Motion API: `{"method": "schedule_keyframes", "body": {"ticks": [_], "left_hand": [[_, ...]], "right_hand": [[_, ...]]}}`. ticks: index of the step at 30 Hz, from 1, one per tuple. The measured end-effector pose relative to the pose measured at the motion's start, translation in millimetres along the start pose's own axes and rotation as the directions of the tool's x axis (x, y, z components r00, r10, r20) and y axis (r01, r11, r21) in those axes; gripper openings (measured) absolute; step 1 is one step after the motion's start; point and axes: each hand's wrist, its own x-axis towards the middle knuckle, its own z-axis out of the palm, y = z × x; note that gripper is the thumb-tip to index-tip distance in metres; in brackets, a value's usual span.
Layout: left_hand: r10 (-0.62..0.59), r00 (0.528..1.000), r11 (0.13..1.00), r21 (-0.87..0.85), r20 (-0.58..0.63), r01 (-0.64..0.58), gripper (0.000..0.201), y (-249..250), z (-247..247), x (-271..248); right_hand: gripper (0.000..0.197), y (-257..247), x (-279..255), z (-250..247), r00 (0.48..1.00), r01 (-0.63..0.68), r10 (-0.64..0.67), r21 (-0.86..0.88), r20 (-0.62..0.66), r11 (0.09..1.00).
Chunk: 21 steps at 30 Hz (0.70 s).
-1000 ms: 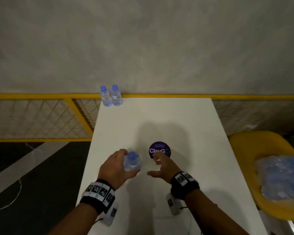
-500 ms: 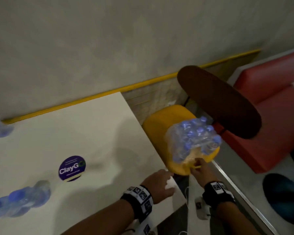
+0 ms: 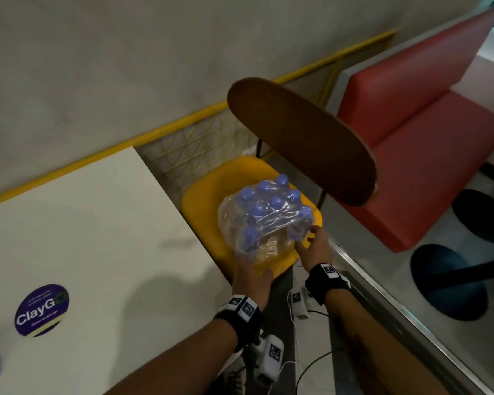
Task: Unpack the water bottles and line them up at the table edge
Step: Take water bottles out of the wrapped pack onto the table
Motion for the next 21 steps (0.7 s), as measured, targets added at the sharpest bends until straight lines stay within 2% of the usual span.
{"method": "schedule_keyframes", "body": {"ticks": [2,5,8,12,15,18,20,21], "left_hand": [[-0.075,0.997,0.996,-0.051,-0.030,0.073,0.064,7.2,8.7,-0.4],[-0.116,0.991,0.987,-0.117,-0.059,0.109,0.077,12.8,22.4,3.1],[-0.183,0.976,0.974,-0.157,-0.117,0.163,0.079,18.3,27.0,17.9],[-0.250,0.958,0.967,-0.087,-0.142,0.239,0.048,21.9,18.9,42.8],[-0.148,0.970,0.986,0.053,-0.192,0.160,0.032,26.2,8.4,59.5],[-0.050,0.981,0.954,0.282,-0.188,0.103,0.037,28.9,-1.8,64.2],[-0.015,0.993,0.923,0.379,-0.119,0.059,0.033,32.9,-7.5,58.0],[0.018,0.999,0.902,0.431,-0.041,0.002,0.027,35.2,-10.2,53.4]], "right_hand": [[0.062,4.0,7.1,1.7,1.000,0.023,-0.024,0.044,0.011,0.999],[0.069,9.1,21.5,2.4,0.997,-0.028,0.021,0.082,0.078,0.996],[0.063,2.7,32.1,1.6,0.993,0.027,-0.036,0.081,0.111,0.996],[0.056,-7.1,41.3,-1.4,0.985,0.054,-0.061,0.048,0.161,0.997],[0.047,-4.6,46.4,-5.7,0.973,0.117,-0.113,-0.010,0.203,0.993],[0.052,-6.0,42.9,-11.8,0.958,0.171,-0.142,-0.097,0.251,0.981],[0.060,-11.8,32.9,-18.5,0.950,0.186,-0.135,-0.161,0.282,0.969],[0.063,-13.0,25.3,-21.6,0.946,0.180,-0.118,-0.186,0.303,0.966]]}}
